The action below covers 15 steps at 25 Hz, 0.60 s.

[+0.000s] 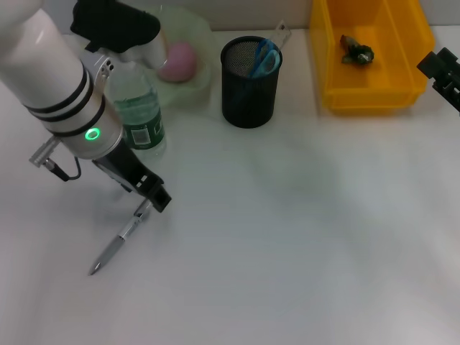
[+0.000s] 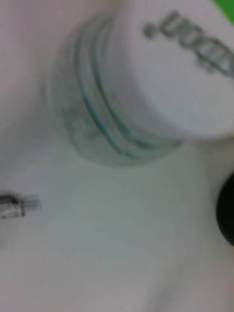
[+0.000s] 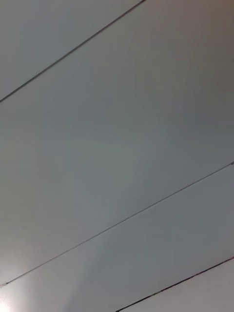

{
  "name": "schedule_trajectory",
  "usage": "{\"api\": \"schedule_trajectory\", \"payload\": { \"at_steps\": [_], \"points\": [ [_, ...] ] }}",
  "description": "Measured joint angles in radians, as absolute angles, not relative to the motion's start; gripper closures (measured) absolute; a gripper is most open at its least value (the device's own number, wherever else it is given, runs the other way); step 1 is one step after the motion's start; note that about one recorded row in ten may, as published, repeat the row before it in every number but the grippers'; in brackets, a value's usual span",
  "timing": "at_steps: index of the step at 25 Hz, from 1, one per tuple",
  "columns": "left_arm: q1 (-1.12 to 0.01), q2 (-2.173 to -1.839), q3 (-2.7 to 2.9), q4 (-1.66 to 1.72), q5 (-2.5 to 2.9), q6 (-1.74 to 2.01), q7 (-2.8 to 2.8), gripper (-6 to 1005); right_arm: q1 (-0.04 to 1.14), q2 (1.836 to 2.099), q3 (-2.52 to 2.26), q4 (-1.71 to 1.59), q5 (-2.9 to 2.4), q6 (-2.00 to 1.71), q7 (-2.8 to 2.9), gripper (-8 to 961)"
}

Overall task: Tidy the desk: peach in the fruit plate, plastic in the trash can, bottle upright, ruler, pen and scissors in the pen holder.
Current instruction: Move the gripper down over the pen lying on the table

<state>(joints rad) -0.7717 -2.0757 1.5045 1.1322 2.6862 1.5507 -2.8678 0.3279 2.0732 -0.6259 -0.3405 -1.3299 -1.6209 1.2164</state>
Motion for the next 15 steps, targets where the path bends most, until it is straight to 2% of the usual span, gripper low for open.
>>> {"api": "schedule_trajectory", "payload": {
  "at_steps": [15],
  "points": [
    [-0.784, -2.077, 1.508, 1.075, 2.693, 1.498, -2.852, 349, 0.330, 2.074, -0.626, -0.339, -1.330, -1.621, 1.216, 301]
  ]
}}
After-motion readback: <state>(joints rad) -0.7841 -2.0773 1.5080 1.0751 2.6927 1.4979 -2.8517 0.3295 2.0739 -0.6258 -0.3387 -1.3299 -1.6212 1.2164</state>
